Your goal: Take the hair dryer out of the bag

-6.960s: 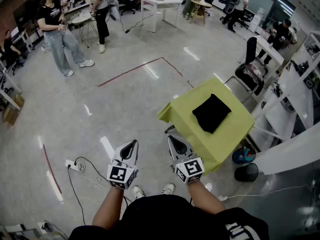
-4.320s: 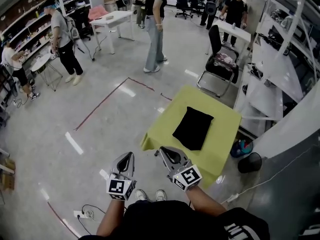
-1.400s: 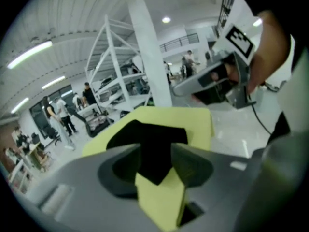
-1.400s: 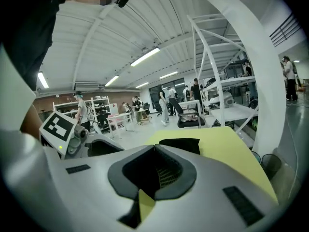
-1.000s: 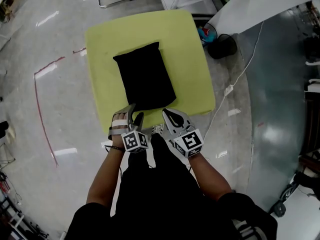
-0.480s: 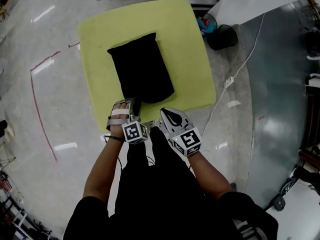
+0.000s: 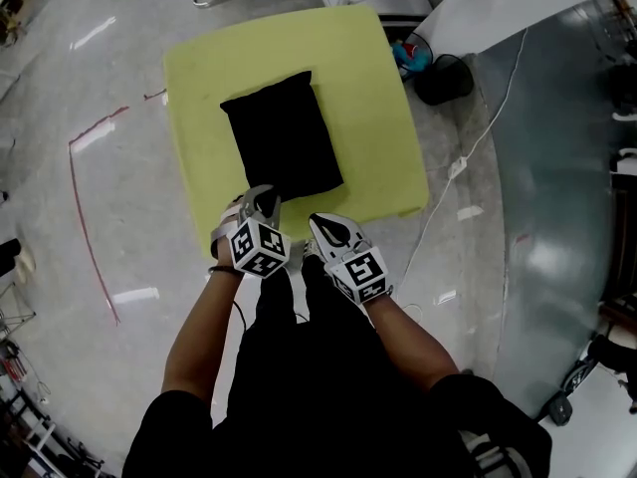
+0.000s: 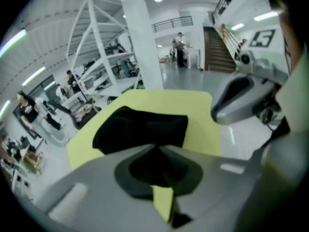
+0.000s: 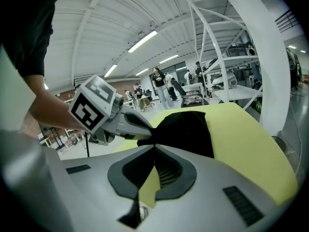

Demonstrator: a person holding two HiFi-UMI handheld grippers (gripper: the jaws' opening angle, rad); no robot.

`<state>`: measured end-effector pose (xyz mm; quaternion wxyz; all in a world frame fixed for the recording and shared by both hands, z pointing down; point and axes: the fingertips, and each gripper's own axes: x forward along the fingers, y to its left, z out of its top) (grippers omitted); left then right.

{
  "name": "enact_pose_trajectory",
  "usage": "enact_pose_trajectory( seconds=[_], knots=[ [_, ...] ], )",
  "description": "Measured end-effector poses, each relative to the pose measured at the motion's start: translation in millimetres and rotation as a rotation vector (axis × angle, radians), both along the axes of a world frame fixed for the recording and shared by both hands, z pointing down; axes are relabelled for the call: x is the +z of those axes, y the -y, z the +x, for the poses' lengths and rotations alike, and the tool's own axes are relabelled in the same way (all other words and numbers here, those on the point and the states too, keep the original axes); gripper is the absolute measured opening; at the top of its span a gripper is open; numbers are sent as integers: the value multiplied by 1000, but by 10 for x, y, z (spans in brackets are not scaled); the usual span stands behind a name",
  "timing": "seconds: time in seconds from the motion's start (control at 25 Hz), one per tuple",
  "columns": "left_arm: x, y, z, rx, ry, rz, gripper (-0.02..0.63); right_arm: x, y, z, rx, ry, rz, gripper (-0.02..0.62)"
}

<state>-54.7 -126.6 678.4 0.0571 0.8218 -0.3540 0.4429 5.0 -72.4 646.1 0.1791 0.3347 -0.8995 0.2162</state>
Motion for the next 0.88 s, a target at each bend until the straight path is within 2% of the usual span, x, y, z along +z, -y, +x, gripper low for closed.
enact_pose_trajectory(
  seconds=[0.12, 0.28, 0.48, 0.56, 0.68, 0.88],
  knots=[
    [-202, 112, 0, -26, -57, 29, 15, 11, -36, -110, -38, -4, -5, 8],
    [-414, 227, 13, -68, -139, 19, 14, 61, -58, -218, -89, -58, 16, 8],
    [-511, 330, -23, -98, -200, -2, 14, 180, 235, -212, 9, -107, 33, 8],
    [-531, 392, -63, -103, -209, -1, 14, 232, 373, -271, 33, -101, 11, 8],
    [-522, 503, -111, -94, -195, 11, 14, 314, 521, -393, 20, -102, -28, 8],
    [-515, 722, -176, -106, -205, 17, 14, 413, 764, -429, 37, -159, -41, 9]
  ],
)
